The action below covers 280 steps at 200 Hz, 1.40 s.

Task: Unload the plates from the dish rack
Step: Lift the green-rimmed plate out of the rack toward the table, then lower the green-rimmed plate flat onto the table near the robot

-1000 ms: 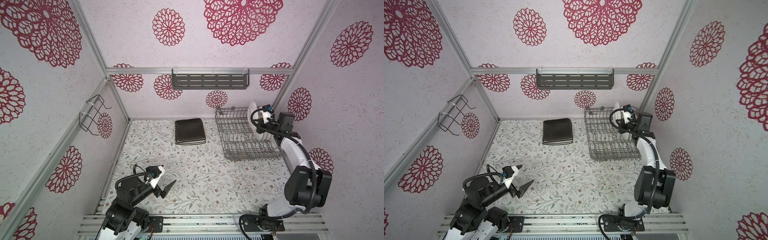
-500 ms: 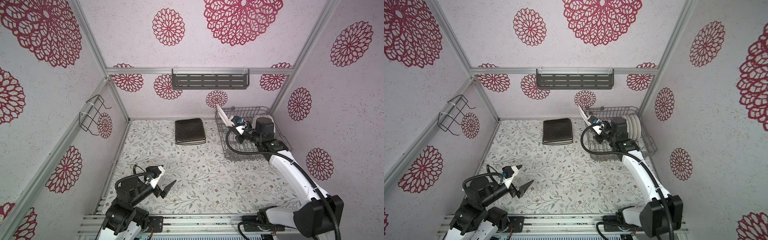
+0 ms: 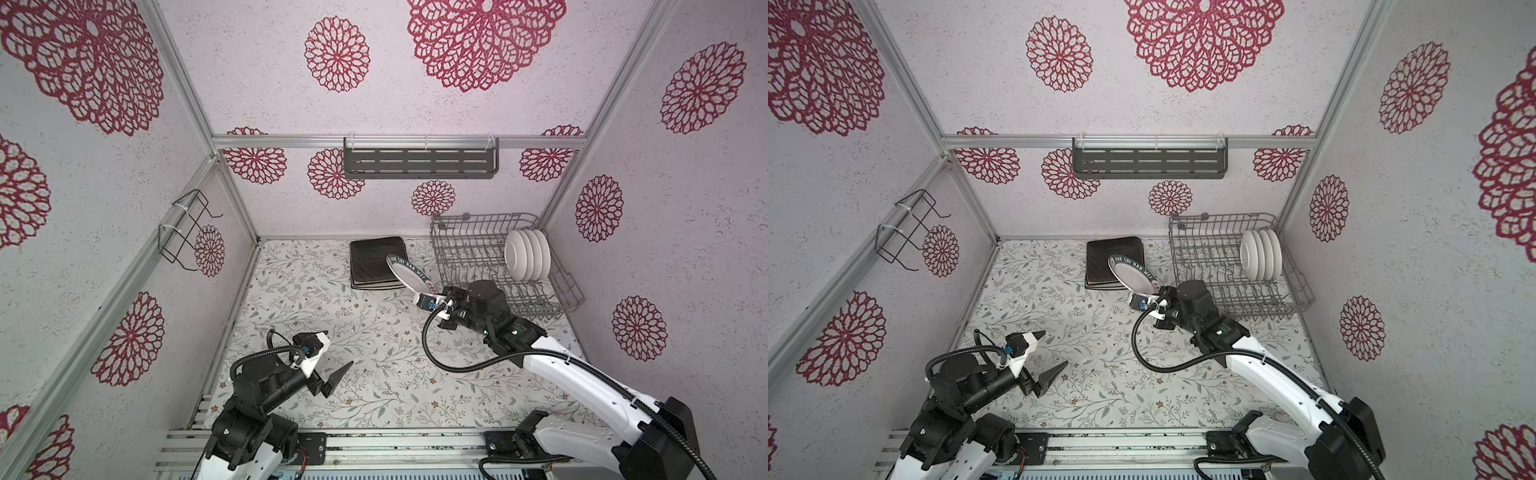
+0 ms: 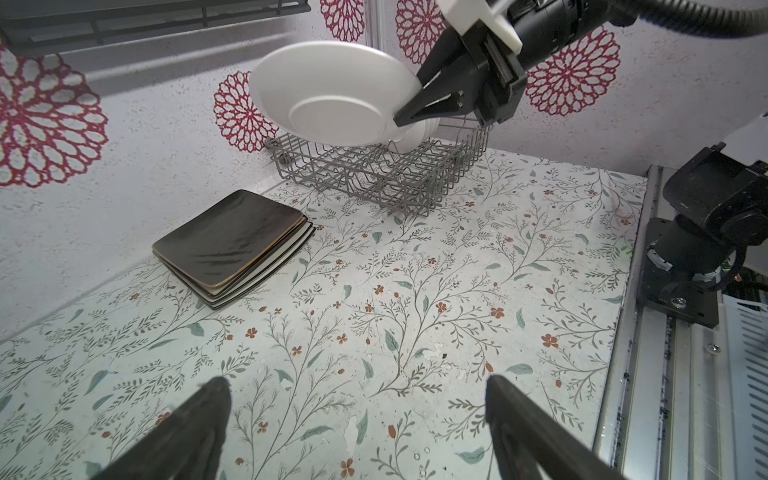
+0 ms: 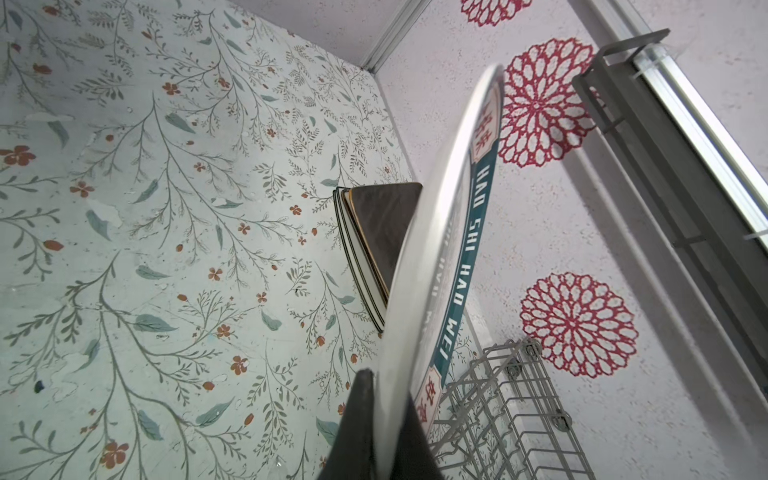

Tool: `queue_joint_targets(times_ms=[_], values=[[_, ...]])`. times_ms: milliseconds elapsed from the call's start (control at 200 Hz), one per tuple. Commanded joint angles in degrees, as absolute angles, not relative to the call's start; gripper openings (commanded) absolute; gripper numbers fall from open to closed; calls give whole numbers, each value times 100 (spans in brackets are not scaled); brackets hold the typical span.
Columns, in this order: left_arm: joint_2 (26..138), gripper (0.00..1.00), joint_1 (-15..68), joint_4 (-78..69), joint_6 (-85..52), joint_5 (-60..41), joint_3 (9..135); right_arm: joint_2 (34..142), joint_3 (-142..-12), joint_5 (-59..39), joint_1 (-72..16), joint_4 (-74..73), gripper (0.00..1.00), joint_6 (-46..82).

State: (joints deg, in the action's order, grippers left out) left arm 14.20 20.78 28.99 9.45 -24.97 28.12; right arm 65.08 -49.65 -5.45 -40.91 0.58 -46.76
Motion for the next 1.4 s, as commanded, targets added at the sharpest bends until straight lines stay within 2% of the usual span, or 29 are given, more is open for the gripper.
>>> queue_joint_targets(times_ms=[0,325,695,1396], values=[[1354,97,2124,2764,1027,-2579,2751,6454,-4934,53,-4465,-802,0,-5156],[1318,98,2124,2786,1072,-2710,2744,6796,-4462,790,-5259,-858,0,-5794],[1367,97,2180,2845,1131,-2910,2751,7236,-3691,1462,-5756,-1679,0,-6718],[1249,97,2180,2813,1121,-2866,2716,8412,-3504,2031,-5884,-2154,1,-6875]])
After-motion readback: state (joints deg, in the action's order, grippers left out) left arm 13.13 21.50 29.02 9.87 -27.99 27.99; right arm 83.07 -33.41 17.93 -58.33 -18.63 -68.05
